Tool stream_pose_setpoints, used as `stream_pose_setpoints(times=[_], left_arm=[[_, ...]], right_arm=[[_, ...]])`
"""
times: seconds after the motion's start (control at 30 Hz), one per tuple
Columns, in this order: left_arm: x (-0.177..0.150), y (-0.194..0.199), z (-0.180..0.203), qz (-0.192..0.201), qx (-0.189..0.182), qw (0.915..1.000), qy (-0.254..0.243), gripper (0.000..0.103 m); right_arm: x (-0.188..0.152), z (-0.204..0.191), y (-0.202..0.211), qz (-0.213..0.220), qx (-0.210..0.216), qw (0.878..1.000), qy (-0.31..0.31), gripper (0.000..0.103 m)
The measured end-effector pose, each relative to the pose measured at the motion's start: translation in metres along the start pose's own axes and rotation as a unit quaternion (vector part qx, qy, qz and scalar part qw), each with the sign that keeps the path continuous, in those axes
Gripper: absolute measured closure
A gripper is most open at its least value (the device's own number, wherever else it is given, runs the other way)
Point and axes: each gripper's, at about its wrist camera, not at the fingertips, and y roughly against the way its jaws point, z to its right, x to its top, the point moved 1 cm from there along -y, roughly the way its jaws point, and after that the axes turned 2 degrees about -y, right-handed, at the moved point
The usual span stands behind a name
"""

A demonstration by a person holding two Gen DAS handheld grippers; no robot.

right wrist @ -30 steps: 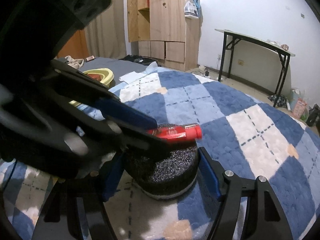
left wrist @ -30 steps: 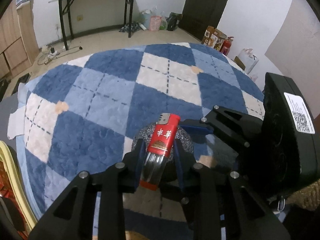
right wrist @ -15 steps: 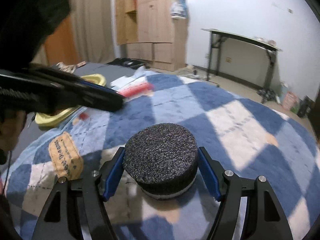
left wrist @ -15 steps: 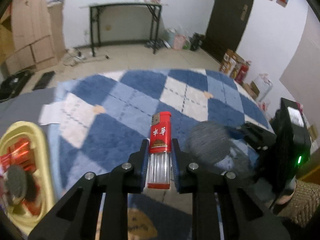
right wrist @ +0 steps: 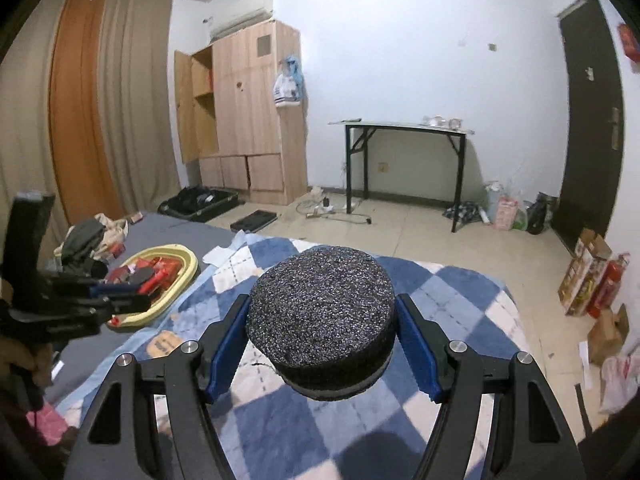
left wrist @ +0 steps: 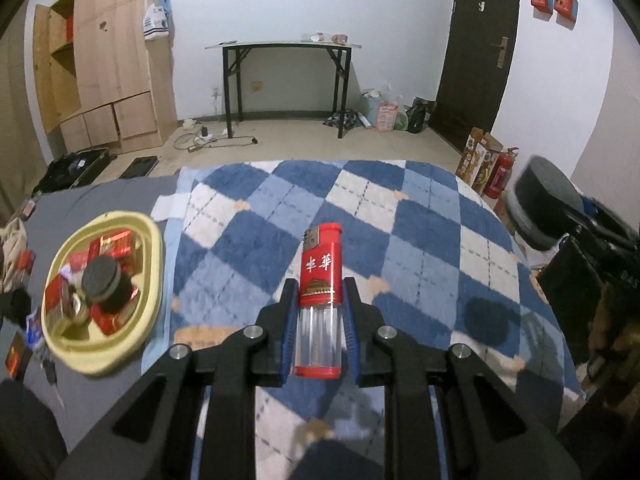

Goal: Organize rigid objects
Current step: 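Lift the red lighter and carry it toward the yellow tray with the left gripper, then lower the red lighter into the tray with the left gripper while the right lowers the black puck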

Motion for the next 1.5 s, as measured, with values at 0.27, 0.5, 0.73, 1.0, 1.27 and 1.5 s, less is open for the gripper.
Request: stream_pose_setpoints(times=[0.27, 0.5, 0.73, 1.0, 1.27, 1.5], left_arm=[[-0.019, 0.017, -0.007, 0.015, 0.031, 0.9994, 0.006, 0.080], [-0.019, 0.023, -0.022, 0.019, 0.042, 0.9987, 0.024, 0.080], [0.003, 0.034, -0.069, 0.040, 0.070, 0.9962, 0.033, 0.080], [0.009, 0.032, -0.172, 0.048, 0.111, 0.9844, 0.128, 0.080], [-0.019, 0.001, -0.288, 0.027, 0.164, 0.9595, 0.228, 0.080], [-0.016, -0.039, -0.334, 0.018, 0.165, 0.9572, 0.237, 0.080]], right_arm=[[-0.055, -0.006, 0.025, -0.021, -0.030, 0.998, -0.056, 0.033], [-0.043, -0.020, 0.012, -0.032, -0.028, 0.999, -0.026, 0.033], [-0.032, -0.029, -0.023, -0.054, -0.004, 0.999, -0.002, 0.033], [0.011, -0.088, -0.089, -0.059, 0.073, 0.995, 0.026, 0.033], [0.065, -0.186, -0.207, -0.086, 0.161, 0.982, 0.056, 0.033], [0.081, -0.250, -0.319, -0.128, 0.198, 0.969, 0.078, 0.033]])
